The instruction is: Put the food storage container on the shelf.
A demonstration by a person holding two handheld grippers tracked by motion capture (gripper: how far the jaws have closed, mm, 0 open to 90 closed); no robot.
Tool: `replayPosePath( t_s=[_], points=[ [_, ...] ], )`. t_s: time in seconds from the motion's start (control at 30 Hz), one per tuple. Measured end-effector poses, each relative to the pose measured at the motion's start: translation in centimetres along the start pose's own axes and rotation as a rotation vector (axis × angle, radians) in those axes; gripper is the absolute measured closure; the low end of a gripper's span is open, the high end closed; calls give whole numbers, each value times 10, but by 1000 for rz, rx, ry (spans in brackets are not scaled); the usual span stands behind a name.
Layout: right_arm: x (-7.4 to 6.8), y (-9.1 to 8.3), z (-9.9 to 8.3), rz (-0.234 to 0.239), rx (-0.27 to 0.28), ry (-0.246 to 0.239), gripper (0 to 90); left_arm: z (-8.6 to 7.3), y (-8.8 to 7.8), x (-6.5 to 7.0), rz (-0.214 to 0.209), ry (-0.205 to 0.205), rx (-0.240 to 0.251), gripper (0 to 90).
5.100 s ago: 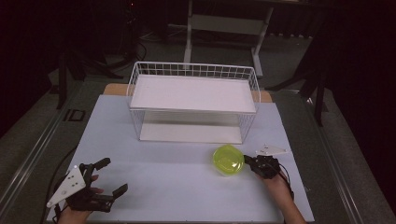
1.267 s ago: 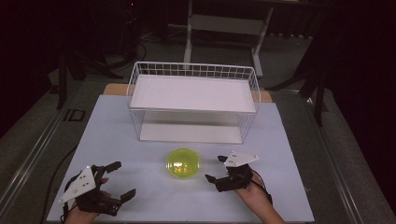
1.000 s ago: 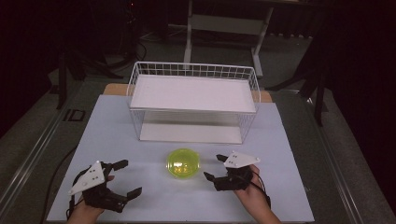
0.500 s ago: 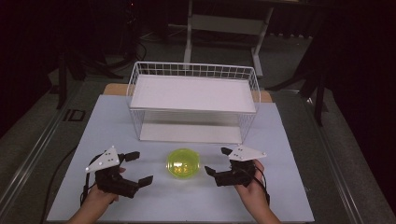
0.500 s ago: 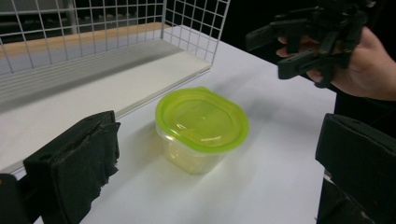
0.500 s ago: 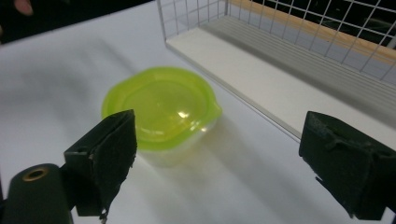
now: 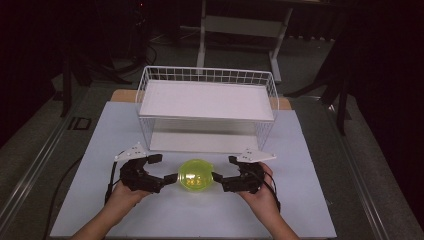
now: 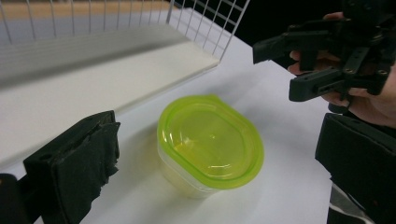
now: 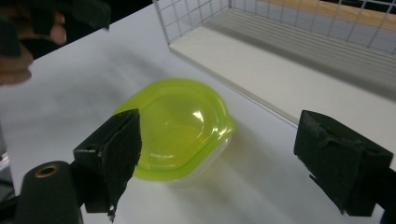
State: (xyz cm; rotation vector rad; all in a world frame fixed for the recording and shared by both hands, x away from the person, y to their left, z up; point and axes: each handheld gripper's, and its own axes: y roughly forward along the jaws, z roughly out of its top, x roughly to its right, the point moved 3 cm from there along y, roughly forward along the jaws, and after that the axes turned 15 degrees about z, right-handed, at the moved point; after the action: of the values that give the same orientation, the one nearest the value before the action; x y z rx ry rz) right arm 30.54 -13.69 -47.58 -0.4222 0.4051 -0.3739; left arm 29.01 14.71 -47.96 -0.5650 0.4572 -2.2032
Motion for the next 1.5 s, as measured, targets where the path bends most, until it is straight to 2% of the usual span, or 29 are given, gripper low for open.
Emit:
replayPosePath(
  t_s=[0.07,0.1,0.13,0.17,0.27,0.33,0.43,0.53,0.63,0.77,0.83,0.93,1.07,1.1,1.13,1.2,1.27,1.33,1.4,1.43,1.5],
  points=[
    [3,3,0,-1,7,35,224,-1,9,-2,8,-35,-46,5],
    [5,5,0,-2,8,58,232,-2,12,-3,3,-55,-53,24],
    [7,7,-1,2,7,73,233,-3,15,-4,8,-73,-63,105],
    [8,9,-1,2,9,91,234,-5,18,-4,17,-88,-75,122],
    [11,16,-5,8,-4,112,289,-9,28,-4,44,-107,-119,154],
    [12,21,-8,21,-17,125,327,-13,33,-5,59,-137,-145,169],
    [13,26,-12,20,-26,157,356,-18,38,-6,69,-172,-155,201],
    [14,29,-14,8,-32,185,362,-21,39,-10,51,-219,-156,271],
    [16,31,-15,7,-30,220,392,-24,39,-10,34,-235,-173,362],
    [18,32,-16,17,-30,261,437,-29,41,-6,27,-235,-192,456],
    [19,32,-17,15,-33,272,457,-30,41,-7,23,-255,-195,545],
    [19,34,-19,18,-41,295,487,-31,42,-9,21,-271,-210,624],
    [18,36,-21,27,-68,314,571,-31,41,-9,0,-256,-221,670],
    [16,36,-21,35,-69,325,622,-30,41,-8,-5,-255,-225,677],
    [14,37,-21,45,-75,324,673,-30,41,-7,-3,-253,-234,688],
    [11,37,-19,41,-81,317,696,-30,40,-6,-1,-253,-247,709],
    [7,35,-17,59,-69,329,735,-30,39,-2,-12,-251,-257,736],
    [3,34,-17,51,-68,325,758,-30,36,1,7,-240,-252,763],
    [1,31,-15,73,-48,332,806,-30,34,2,35,-220,-244,804],
    [0,30,-14,75,-49,323,808,-30,34,3,39,-212,-245,810],
    [-4,31,-12,49,-64,288,808,-30,34,3,44,-218,-236,811]
  ],
)
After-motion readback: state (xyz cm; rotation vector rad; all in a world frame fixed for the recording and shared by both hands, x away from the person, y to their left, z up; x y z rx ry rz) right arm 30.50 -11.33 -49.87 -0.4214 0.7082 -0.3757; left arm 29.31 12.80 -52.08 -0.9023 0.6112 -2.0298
